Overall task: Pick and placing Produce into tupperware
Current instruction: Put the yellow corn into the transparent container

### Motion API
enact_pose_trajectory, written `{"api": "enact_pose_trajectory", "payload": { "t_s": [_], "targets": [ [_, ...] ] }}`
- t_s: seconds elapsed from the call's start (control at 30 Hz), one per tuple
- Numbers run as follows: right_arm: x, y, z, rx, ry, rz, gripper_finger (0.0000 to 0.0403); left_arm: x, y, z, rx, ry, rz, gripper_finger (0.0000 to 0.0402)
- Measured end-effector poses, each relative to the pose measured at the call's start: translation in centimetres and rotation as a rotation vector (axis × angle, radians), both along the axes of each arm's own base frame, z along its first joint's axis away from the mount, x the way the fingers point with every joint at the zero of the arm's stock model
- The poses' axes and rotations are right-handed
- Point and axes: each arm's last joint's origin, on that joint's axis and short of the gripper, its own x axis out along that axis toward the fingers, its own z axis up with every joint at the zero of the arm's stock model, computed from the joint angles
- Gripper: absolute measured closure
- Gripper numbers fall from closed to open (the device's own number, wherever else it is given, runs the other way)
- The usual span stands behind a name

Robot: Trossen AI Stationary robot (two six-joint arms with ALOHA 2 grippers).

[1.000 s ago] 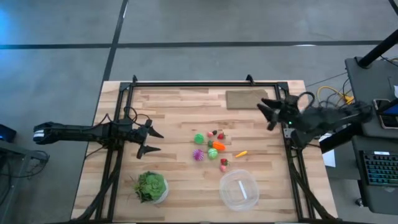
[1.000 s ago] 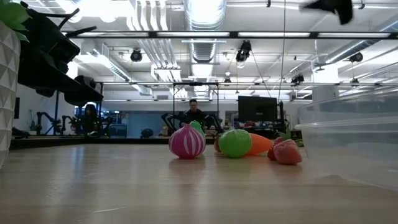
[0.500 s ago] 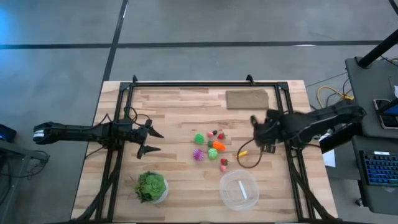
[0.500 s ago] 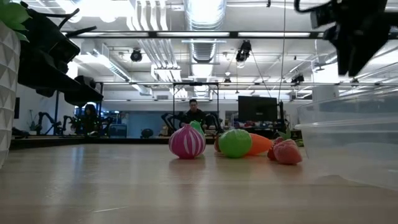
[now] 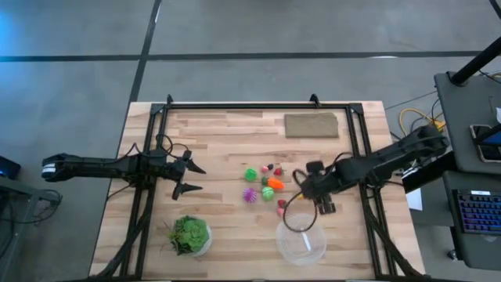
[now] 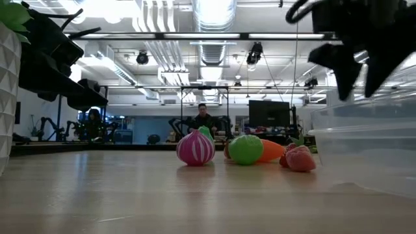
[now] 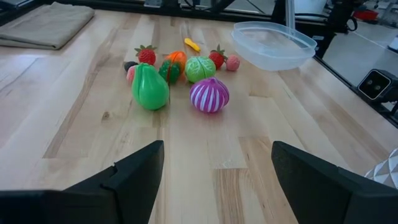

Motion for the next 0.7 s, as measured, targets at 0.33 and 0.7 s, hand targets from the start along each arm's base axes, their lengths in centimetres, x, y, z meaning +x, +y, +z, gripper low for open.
{"api": "enact_pose_trajectory", "payload": {
  "t_s": [0.33, 0.7],
  "targets": [
    [2.5, 1.7, -4.1, -0.137, 0.060, -0.033, 0.0211, 0.0, 0.0, 0.0, 0.000, 0.000, 0.000, 0.0118],
    [2.1, 1.2, -6.2, -0.124, 0.046, -0.073, 0.0211, 0.0, 0.0, 0.0, 0.000, 0.000, 0.000, 0.0118]
  ]
}}
